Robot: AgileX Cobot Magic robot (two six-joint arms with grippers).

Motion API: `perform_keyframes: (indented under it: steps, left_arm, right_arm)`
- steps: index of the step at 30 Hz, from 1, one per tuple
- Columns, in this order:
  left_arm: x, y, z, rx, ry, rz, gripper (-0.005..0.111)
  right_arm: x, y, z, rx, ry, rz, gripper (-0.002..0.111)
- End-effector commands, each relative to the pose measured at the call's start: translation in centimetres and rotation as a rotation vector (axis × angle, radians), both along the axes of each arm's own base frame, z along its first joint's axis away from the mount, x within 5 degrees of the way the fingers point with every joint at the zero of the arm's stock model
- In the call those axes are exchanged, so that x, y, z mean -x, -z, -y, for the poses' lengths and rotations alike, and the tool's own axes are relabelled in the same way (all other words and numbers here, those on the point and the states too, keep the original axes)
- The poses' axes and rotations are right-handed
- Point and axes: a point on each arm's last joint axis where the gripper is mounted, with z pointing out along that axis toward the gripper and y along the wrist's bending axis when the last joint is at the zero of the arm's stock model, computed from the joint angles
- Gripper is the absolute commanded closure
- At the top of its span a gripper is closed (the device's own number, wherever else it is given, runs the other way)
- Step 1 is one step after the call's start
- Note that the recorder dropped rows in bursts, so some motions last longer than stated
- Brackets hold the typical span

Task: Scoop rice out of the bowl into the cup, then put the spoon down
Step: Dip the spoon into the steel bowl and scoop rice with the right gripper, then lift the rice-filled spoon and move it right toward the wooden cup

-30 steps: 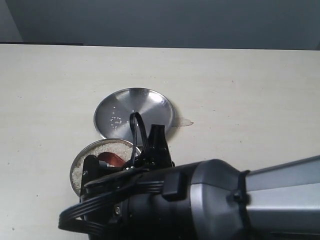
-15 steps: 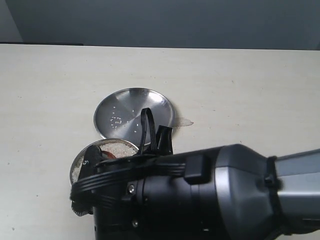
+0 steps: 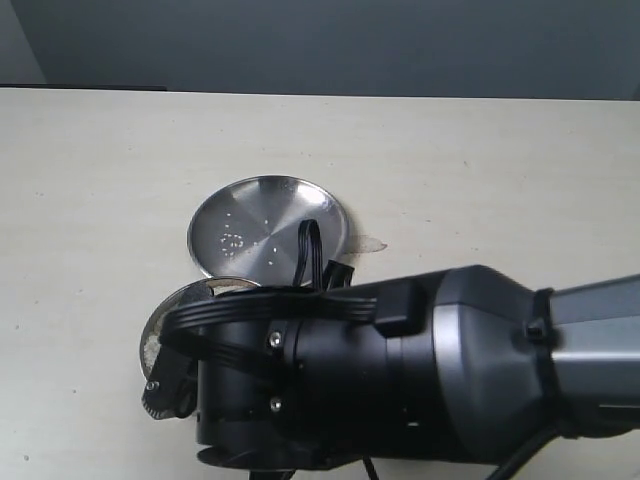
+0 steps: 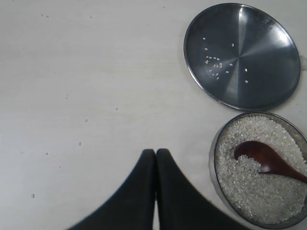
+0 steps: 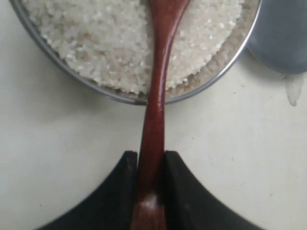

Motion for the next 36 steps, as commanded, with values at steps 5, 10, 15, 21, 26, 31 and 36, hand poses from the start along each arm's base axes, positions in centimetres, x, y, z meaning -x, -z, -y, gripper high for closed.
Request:
perform_keyframes:
  steps: [5,10,15,21,26,31,36]
  left_arm:
    - [-0.1,-0.2,-0.1,-0.004,-0.003,0.012,0.106]
    - [-0.1,-0.2,-0.1,-0.004,-0.003,0.012,0.106]
    - [-0.1,-0.2,-0.1,-0.004,-0.003,0.012,0.106]
    - [-0.1,-0.2,-0.1,-0.004,-0.003,0.012,0.106]
    - [-0.1,-0.2,-0.1,-0.004,-0.003,0.012,0.106]
    - [-0.1,-0.2,-0.1,-0.004,-0.003,0.012,0.106]
    - [-0.1,-0.2,-0.1,-0.004,-0.003,0.012,0.106]
  right_arm:
    - [0.1,-0.5,-0.2,-0.054,0.021,-0.029,0.109]
    - [0.2,-1.0,-0.2,-0.090,0.020,-0.036,0.109]
    - [0.2,-1.3,-0.2,-0.094,0.018,-0.025,0.109]
    - [-0.1,-1.9,0.1,-0.137,0.066,-0.041,0.109]
    - [-1.0,-2.3,0.6,-0.196,0.137,-0.085,0.109]
    - [-1.8,-3.1,1.0,-0.264,0.186,-0.108,0.109]
    - [-2.7,-3.3,1.7,-0.278,0.215,-0.160,0.109]
